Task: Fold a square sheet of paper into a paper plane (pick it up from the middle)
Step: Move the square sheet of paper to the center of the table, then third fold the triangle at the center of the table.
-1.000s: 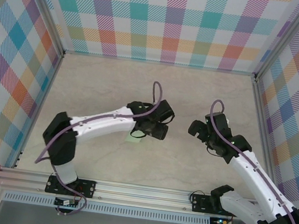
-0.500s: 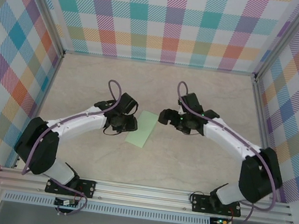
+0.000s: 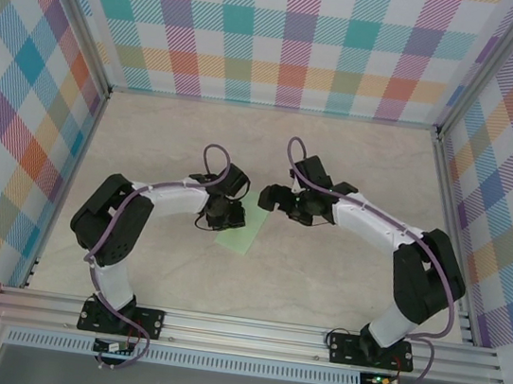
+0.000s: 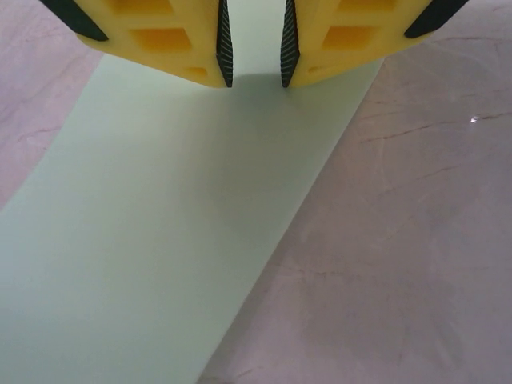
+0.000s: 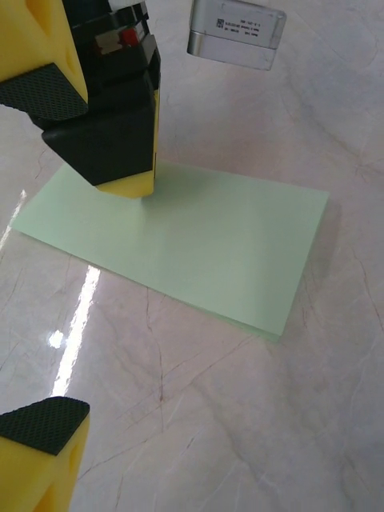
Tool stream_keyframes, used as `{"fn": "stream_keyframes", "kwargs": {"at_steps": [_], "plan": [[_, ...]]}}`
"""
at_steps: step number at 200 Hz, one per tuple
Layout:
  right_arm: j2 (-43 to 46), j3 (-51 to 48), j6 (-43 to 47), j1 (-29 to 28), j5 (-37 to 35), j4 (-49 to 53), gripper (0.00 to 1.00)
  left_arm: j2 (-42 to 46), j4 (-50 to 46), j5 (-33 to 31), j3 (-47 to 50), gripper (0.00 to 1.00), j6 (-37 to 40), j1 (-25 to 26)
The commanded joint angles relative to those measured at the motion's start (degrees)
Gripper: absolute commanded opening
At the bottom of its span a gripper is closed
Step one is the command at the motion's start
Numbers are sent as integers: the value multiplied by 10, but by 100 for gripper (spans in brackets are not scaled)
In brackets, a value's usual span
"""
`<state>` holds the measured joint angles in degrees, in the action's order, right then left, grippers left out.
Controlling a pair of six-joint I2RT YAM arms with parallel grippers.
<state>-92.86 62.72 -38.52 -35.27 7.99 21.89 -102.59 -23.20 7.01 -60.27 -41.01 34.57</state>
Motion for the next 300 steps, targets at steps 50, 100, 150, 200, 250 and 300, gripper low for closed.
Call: {"fn": "stream_keyframes", "kwargs": {"at_steps": [50, 100, 150, 200, 250, 300], "plan": [[115, -91, -24, 9, -24, 17, 93, -13, -7, 17, 14, 29, -108, 36], [165, -141, -47, 9, 2, 26, 93, 22, 19, 1, 54, 29, -201, 71], [157, -167, -109, -14, 84, 1, 89, 81, 28, 25, 26, 30, -166, 72], [118, -169, -201, -56, 102, -26, 87, 85, -8, 5, -30, 32, -104, 49], [84, -167, -252, -82, 85, -53, 86, -11, 19, 61, -53, 30, -58, 15], [51, -171, -275, -98, 84, -74, 77, -54, 26, 66, -54, 29, -58, 6]]}}
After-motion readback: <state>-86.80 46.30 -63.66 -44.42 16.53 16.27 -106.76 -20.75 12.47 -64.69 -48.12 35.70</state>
